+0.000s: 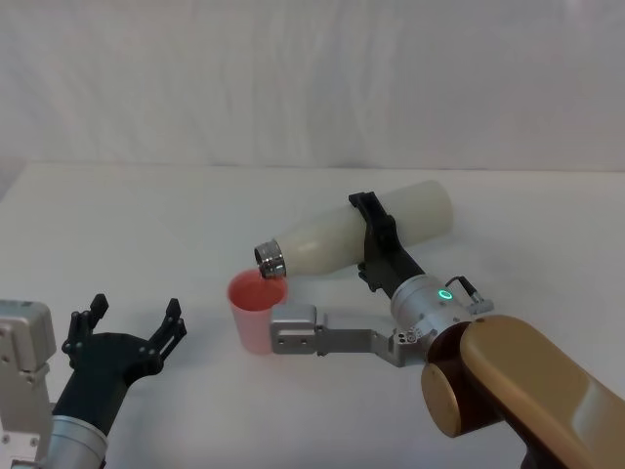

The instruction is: Grasp the thermos with one hand and pour water into the cup lid.

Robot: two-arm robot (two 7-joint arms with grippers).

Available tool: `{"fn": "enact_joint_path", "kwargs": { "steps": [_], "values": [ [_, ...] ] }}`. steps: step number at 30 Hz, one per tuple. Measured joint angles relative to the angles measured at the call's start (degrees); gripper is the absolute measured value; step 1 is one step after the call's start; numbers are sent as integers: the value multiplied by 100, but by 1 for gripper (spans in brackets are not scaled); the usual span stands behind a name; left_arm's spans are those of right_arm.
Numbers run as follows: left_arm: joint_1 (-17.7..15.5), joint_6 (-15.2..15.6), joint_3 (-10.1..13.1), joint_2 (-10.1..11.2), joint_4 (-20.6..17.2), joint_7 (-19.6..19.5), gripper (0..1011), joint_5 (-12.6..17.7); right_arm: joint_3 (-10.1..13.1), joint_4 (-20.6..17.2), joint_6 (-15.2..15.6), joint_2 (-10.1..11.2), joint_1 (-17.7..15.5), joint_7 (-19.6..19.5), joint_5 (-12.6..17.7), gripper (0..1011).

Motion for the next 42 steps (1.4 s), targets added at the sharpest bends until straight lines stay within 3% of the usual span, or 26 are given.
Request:
{"fn": "enact_joint_path", "kwargs": {
  "steps": [42],
  "values": [
    [0,0,0,0,0,0,1001,0,-33,-35,8,52,40,48,-72,953]
  ]
}}
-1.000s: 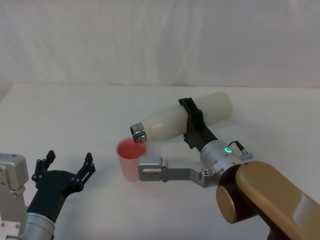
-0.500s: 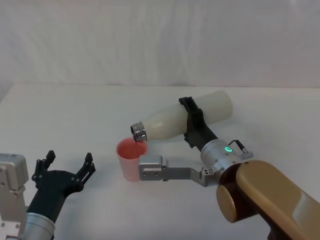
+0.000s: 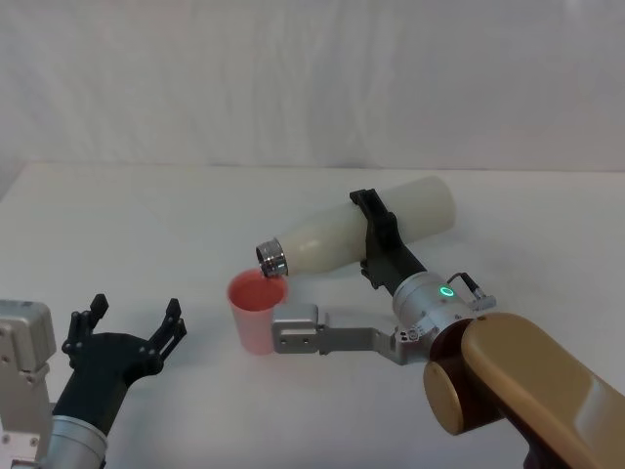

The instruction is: Grasp the thermos with one hand and pour water into the cup lid.

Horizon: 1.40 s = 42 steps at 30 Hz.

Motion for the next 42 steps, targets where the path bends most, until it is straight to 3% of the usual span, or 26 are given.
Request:
{"fn": "enact_joint_path", "kwargs": {
  "steps": [22,31,42],
  "values": [
    [0,0,0,0,0,0,1001,0,57,23,2,-41,-38,-41,81,953],
    [0,0,0,0,0,0,1001,0,397,-136,-119,-124,-284,-204,618,953],
    [0,0,0,0,0,0,1001,0,891,-728,-363,-142,-787,-287,1456,953]
  ]
}}
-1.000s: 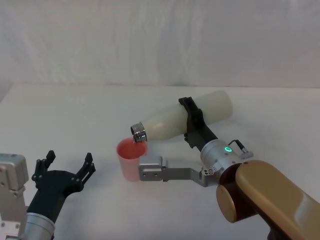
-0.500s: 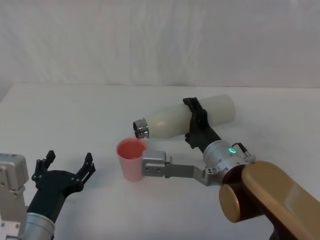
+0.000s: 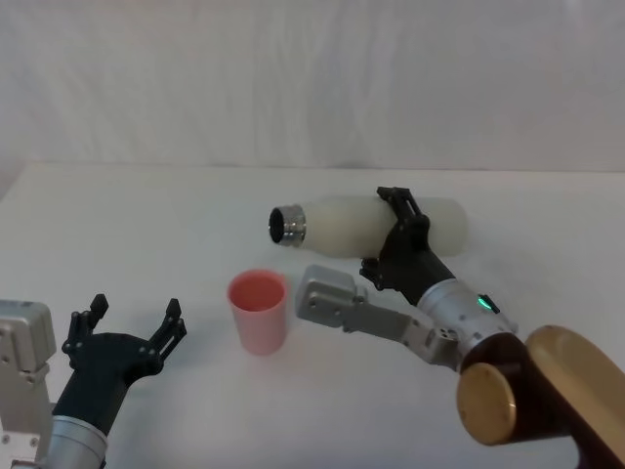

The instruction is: Grasp the thermos with one hand and pour water into the cup lid.

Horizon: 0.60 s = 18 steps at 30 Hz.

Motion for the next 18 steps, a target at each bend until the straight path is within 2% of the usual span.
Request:
{"fn": "enact_joint_path", "kwargs": {
  "steps": [5,9,11,12,15,17,18],
  "values": [
    [0,0,0,0,0,0,1001,0,364,-438,-122,19,-395,2,601,953],
    [0,0,0,0,0,0,1001,0,577,-623,-186,12,-586,41,946,953],
    [0,0,0,0,0,0,1001,0,770,-765,-241,-8,-730,111,1291,953],
    [0,0,0,0,0,0,1001,0,770,-765,-241,-8,-730,111,1291,953],
    [0,0,0,0,0,0,1001,0,1047,-928,-327,-47,-898,256,1850,953],
    [0,0,0,0,0,0,1001,0,1130,-972,-349,-60,-943,310,2028,953],
    [0,0,0,0,0,0,1001,0,1239,-1029,-375,-83,-1005,385,2284,953]
  ]
}}
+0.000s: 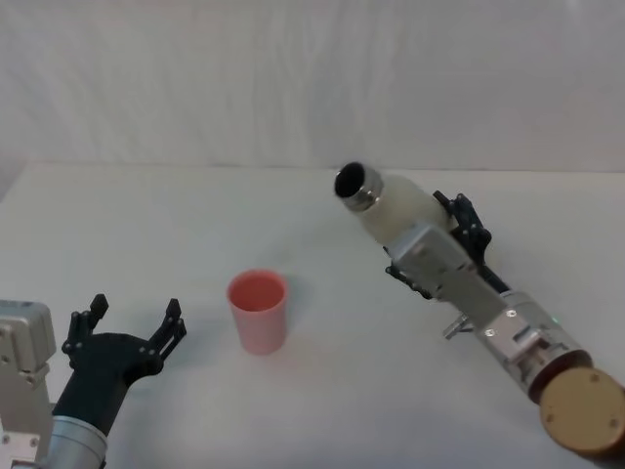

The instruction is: Grasp the thermos with one hand and pour water into the cup lid.

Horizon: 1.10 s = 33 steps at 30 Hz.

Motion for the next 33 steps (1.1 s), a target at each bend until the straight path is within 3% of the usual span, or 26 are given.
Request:
{"fn": "enact_joint_path", "kwargs": {
  "steps": [3,4,5,8,10,20,26,33],
  "values": [
    [0,0,0,0,0,0,1001,0,139,-60,-26,-29,-73,114,371,953],
    [0,0,0,0,0,0,1001,0,139,-60,-26,-29,-73,114,371,953],
    [0,0,0,0,0,0,1001,0,247,-92,-30,-59,-123,208,652,953],
    [0,0,0,0,0,0,1001,0,351,-120,-29,-96,-163,324,989,953],
    [0,0,0,0,0,0,1001,0,485,-138,-8,-156,-197,479,1419,953],
    [0,0,0,0,0,0,1001,0,763,-83,199,-326,-200,958,2609,953],
    [0,0,0,0,0,0,1001,0,810,32,351,-389,-152,1164,3098,953],
    [0,0,0,0,0,0,1001,0,783,157,483,-413,-93,1266,3422,953]
  ]
}}
